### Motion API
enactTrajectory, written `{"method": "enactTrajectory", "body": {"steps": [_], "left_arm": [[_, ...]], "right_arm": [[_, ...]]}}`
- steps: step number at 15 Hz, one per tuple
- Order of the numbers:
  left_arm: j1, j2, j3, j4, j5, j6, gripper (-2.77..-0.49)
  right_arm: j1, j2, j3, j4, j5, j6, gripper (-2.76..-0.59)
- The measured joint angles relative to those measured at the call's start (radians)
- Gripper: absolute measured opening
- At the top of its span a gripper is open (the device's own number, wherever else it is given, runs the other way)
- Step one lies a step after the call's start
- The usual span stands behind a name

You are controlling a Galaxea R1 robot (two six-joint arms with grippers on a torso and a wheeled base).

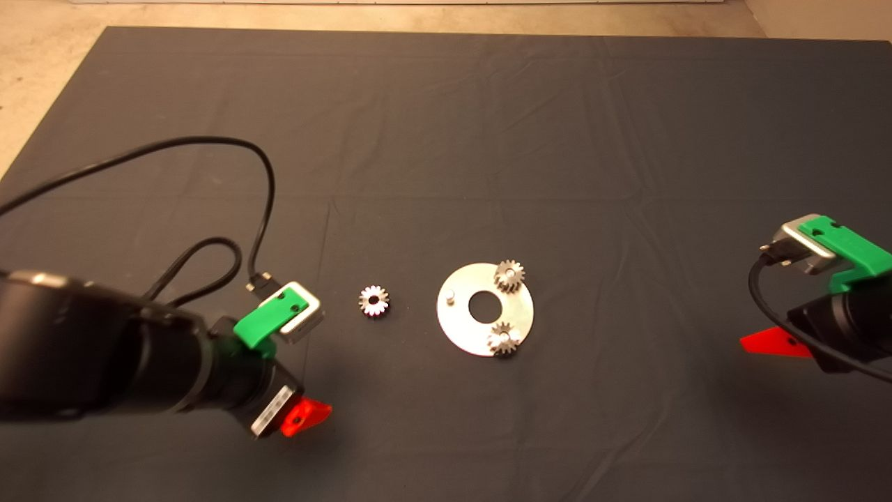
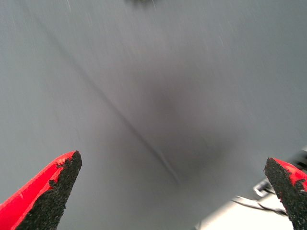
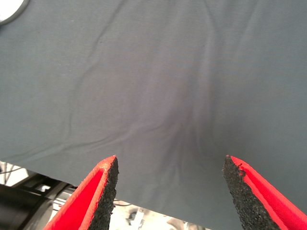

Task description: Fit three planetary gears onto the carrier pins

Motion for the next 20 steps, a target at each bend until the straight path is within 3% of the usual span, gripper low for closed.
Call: {"method": "enactTrajectory", "body": {"steps": [1, 2, 4, 5, 7, 9, 11, 13, 15, 20], "left_arm": [[0.000, 0.041, -0.033, 0.003, -0.006, 0.015, -0.50], [0.000, 0.075, -0.063, 0.012, -0.013, 0.029, -0.50], [0.001, 0.109, -0.122, 0.060, -0.023, 0.061, -0.50], [0.002, 0.120, -0.151, 0.081, -0.034, 0.070, -0.50], [0.023, 0.137, -0.184, 0.123, -0.087, 0.075, -0.50], [0.046, 0.145, -0.188, 0.177, -0.112, 0.075, -0.50], [0.093, 0.145, -0.188, 0.238, -0.115, 0.075, -0.50], [0.134, 0.143, -0.188, 0.266, -0.115, 0.075, -0.50], [0.136, 0.139, -0.192, 0.280, -0.115, 0.079, -0.50], [0.136, 0.139, -0.211, 0.300, -0.118, 0.106, -0.50]], "right_arm": [[0.000, 0.000, 0.000, 0.000, 0.002, 0.000, -1.75], [0.000, 0.000, 0.000, 0.000, 0.013, 0.000, -1.75], [0.000, 0.000, 0.000, 0.002, 0.043, 0.000, -1.75], [0.000, 0.000, 0.000, 0.003, 0.045, 0.000, -1.75], [0.000, 0.000, 0.000, 0.003, 0.047, 0.000, -1.75], [-0.001, 0.000, 0.000, 0.003, 0.046, 0.000, -1.75], [0.000, 0.000, 0.000, 0.005, 0.046, 0.000, -1.75], [0.000, 0.000, 0.000, 0.014, 0.059, 0.000, -1.75], [0.000, 0.000, 0.000, 0.035, 0.076, 0.000, -1.75], [0.000, 0.000, 0.000, 0.041, 0.106, 0.000, -1.75]]}}
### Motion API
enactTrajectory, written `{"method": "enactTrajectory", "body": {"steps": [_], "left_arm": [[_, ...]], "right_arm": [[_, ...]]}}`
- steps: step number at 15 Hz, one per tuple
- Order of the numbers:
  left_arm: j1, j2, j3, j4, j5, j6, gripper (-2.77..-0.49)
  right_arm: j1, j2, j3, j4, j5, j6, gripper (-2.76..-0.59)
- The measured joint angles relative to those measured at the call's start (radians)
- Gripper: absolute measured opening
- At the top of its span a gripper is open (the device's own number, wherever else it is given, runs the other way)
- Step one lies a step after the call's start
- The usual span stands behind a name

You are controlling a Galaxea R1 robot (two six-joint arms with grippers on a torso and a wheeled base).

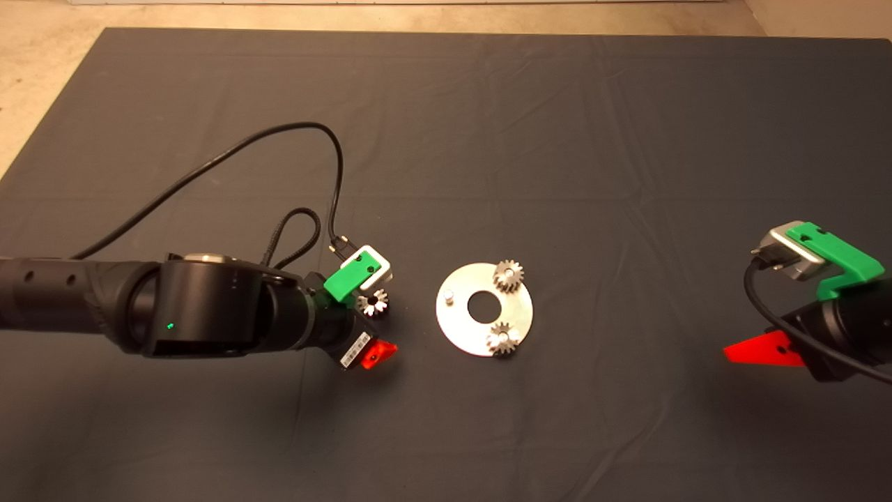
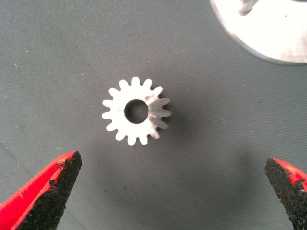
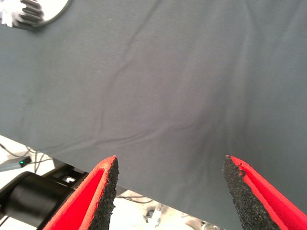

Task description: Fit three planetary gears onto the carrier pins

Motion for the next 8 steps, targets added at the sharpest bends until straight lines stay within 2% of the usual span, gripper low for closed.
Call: {"method": "enactTrajectory", "body": {"steps": [2, 6, 8], "left_arm": [[0.000, 0.005, -0.027, 0.003, -0.002, 0.008, -0.50], [0.001, 0.005, -0.082, 0.003, -0.078, 0.040, -0.50], [0.006, 0.006, -0.090, 0.004, -0.082, 0.044, -0.50]], "right_arm": [[0.000, -0.002, 0.000, 0.002, 0.003, 0.000, -1.75], [0.000, -0.002, 0.000, 0.003, 0.004, 0.000, -1.75], [0.000, -0.002, 0.000, 0.003, 0.004, 0.000, -1.75]]}}
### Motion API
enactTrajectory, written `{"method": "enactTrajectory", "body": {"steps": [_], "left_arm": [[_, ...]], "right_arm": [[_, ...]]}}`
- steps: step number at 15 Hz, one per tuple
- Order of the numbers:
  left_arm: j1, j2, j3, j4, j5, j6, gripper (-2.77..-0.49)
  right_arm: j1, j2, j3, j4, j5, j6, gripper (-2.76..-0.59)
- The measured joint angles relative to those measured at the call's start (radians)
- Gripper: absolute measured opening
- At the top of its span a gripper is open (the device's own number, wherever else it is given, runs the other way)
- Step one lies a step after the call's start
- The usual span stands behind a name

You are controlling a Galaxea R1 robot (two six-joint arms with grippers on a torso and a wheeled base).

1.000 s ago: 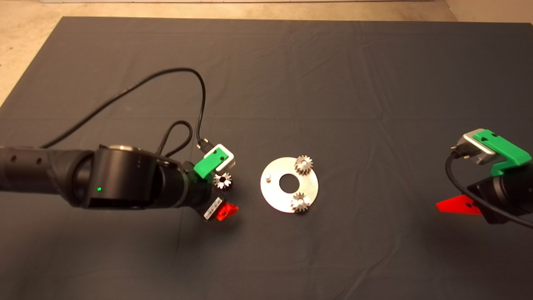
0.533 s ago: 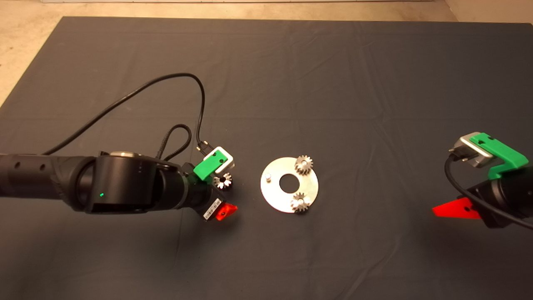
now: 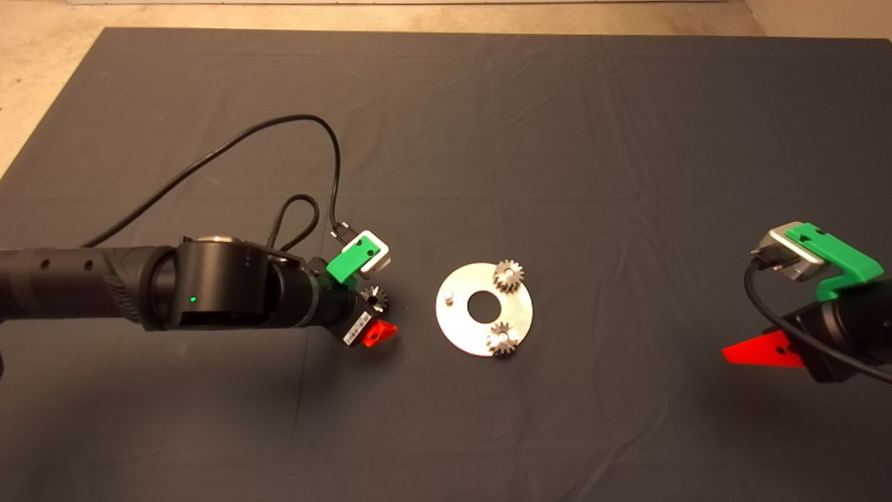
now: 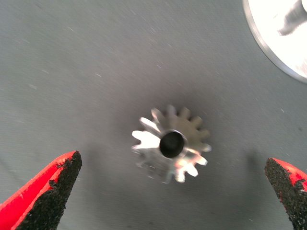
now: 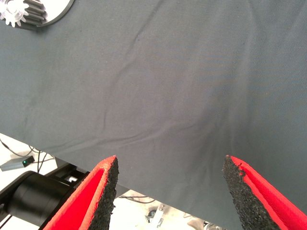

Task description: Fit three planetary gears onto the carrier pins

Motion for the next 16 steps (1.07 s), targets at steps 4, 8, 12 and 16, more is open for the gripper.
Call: {"method": "enactTrajectory", "body": {"steps": [4, 8, 12, 16], "left_arm": [[0.027, 0.000, 0.000, 0.007, -0.005, 0.003, -0.51], [0.037, 0.000, -0.001, 0.023, -0.021, 0.003, -0.59], [0.042, 0.000, -0.007, 0.027, -0.035, 0.003, -0.82], [0.051, 0.003, -0.021, 0.049, -0.056, 0.003, -1.03]], "right_arm": [[0.000, 0.000, 0.000, 0.000, 0.001, 0.000, -1.75], [0.000, -0.001, 0.001, 0.000, 0.001, 0.000, -1.75], [0.000, -0.001, 0.003, 0.006, 0.006, 0.000, -1.75], [0.000, -0.003, 0.003, 0.012, 0.024, 0.000, -1.75]]}}
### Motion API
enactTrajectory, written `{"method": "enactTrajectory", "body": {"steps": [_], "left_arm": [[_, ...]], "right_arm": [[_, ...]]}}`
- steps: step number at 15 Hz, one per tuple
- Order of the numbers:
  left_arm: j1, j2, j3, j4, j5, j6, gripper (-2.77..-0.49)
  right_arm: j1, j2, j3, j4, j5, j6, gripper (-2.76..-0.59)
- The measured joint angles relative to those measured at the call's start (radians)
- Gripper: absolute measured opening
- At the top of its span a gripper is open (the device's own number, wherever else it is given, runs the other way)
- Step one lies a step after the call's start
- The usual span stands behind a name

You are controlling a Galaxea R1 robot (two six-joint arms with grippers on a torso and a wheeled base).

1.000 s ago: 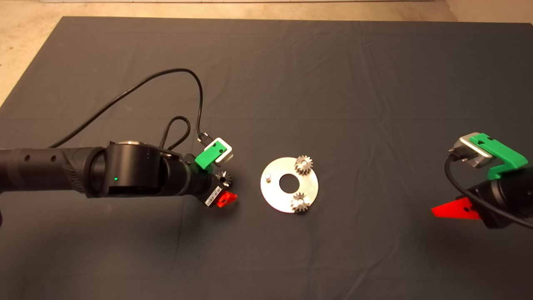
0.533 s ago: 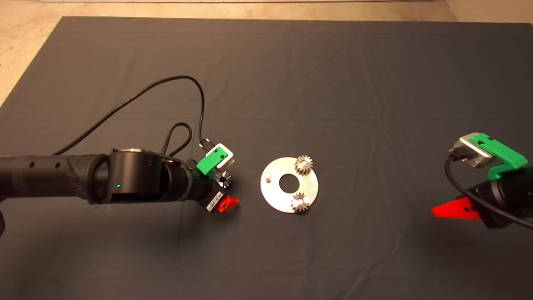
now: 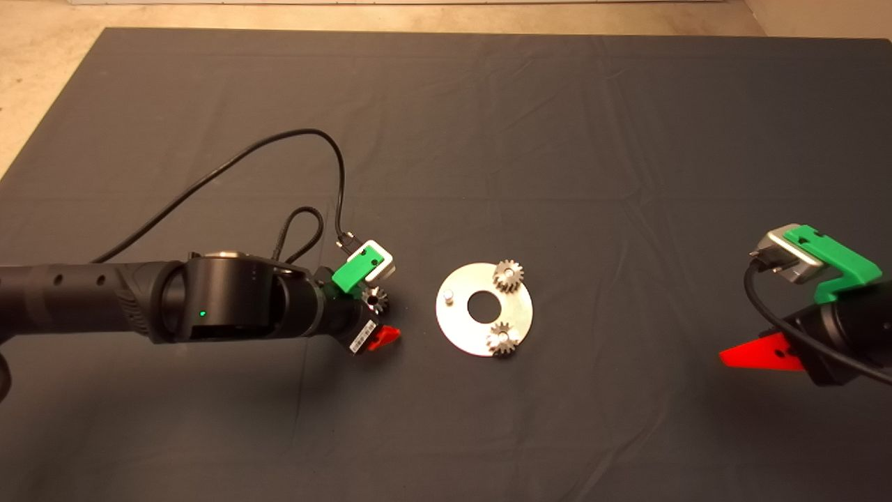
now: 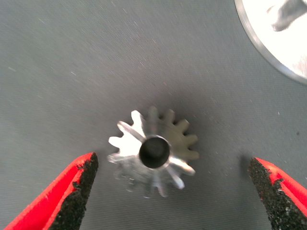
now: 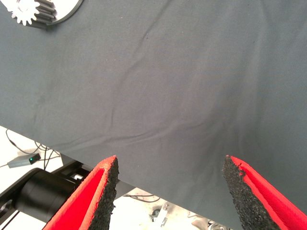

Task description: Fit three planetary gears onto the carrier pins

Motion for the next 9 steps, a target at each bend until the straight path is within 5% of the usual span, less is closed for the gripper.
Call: {"method": "enactTrajectory", "body": {"steps": [9], "left_arm": [[0.003, 0.002, 0.000, 0.006, -0.004, 0.006, -1.45]], "right_arm": [[0.000, 0.000, 0.000, 0.004, 0.001, 0.000, -1.75]]}}
